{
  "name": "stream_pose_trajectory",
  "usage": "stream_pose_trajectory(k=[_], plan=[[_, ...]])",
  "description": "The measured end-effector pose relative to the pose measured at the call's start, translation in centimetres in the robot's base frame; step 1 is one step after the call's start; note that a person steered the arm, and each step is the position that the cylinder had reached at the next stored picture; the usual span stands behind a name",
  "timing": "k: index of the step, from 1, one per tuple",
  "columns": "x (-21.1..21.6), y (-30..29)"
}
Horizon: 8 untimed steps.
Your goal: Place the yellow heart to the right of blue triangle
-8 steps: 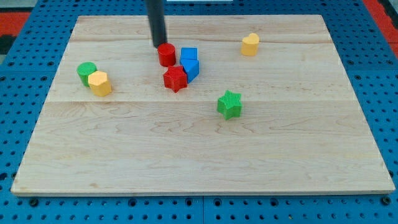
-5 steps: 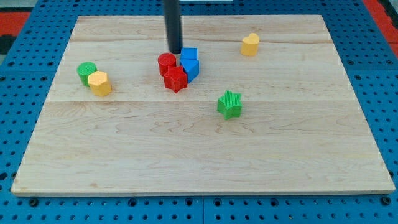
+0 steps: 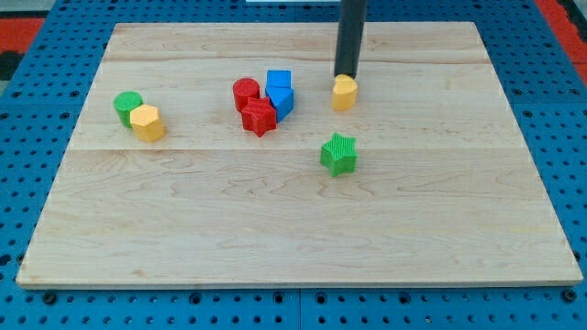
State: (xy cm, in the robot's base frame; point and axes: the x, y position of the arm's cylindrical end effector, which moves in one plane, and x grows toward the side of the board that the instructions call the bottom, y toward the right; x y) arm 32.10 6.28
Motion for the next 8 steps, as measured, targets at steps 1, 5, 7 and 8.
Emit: stream_pose_trajectory(k=[1, 5, 7, 8], plan=[[0.0, 3.0], [3.7, 1.2], [14.8, 5.9], [13.5, -1.1]])
